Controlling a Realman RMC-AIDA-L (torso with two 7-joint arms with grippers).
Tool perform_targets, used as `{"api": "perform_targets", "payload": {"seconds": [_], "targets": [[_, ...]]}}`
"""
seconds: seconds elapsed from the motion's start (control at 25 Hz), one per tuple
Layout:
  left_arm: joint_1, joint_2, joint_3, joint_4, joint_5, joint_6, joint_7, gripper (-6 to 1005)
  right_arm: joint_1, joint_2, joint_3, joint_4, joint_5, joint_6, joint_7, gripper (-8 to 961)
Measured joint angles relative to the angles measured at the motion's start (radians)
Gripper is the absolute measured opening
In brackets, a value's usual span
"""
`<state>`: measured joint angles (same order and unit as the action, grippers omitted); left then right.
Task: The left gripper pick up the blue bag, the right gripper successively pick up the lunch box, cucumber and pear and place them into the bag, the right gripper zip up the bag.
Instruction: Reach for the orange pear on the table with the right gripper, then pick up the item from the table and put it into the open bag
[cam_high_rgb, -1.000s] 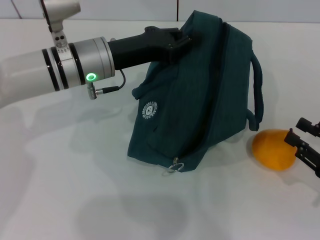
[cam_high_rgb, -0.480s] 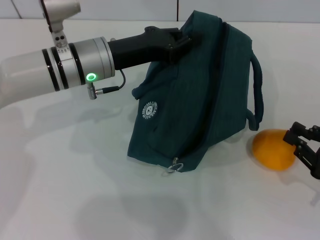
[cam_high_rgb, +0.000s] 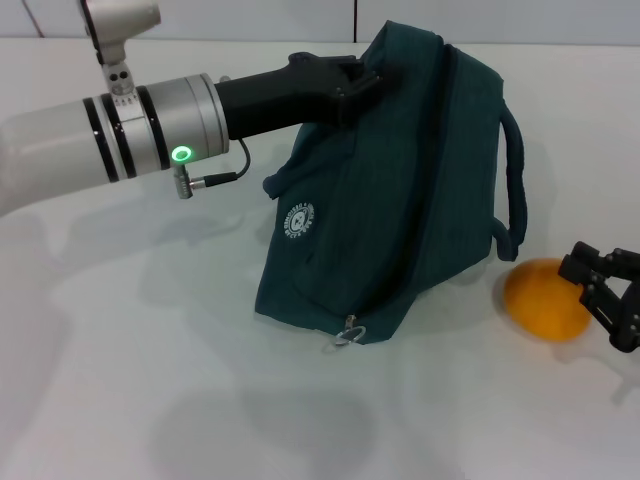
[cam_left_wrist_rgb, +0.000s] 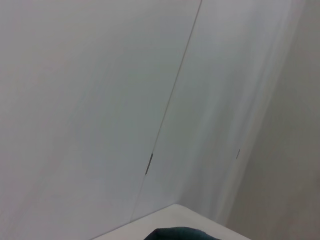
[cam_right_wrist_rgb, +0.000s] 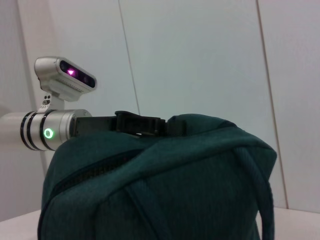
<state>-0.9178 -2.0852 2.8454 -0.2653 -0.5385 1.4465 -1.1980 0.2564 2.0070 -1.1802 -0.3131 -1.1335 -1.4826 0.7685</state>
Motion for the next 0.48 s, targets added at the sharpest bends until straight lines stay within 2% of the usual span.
{"api": "perform_targets", "payload": {"seconds": [0.16, 0.4, 0.48], "targets": [[0.004, 0.000, 0.000, 0.000, 0.000, 0.000, 0.000, 113, 0.001, 0.001, -0.001, 0.000, 0.000, -0.005, -0.010, 196], [0.004, -0.001, 0.000, 0.001, 0.000, 0.003, 0.001, 113, -0.006, 0.001, -0.010, 0.000, 0.001, -0.036, -0.065, 29], [0.003, -0.001, 0.000, 0.001, 0.000, 0.007, 0.000, 113, -0.008, 0.000, 0.004, 0.000, 0.011, -0.062, -0.067, 30]]}}
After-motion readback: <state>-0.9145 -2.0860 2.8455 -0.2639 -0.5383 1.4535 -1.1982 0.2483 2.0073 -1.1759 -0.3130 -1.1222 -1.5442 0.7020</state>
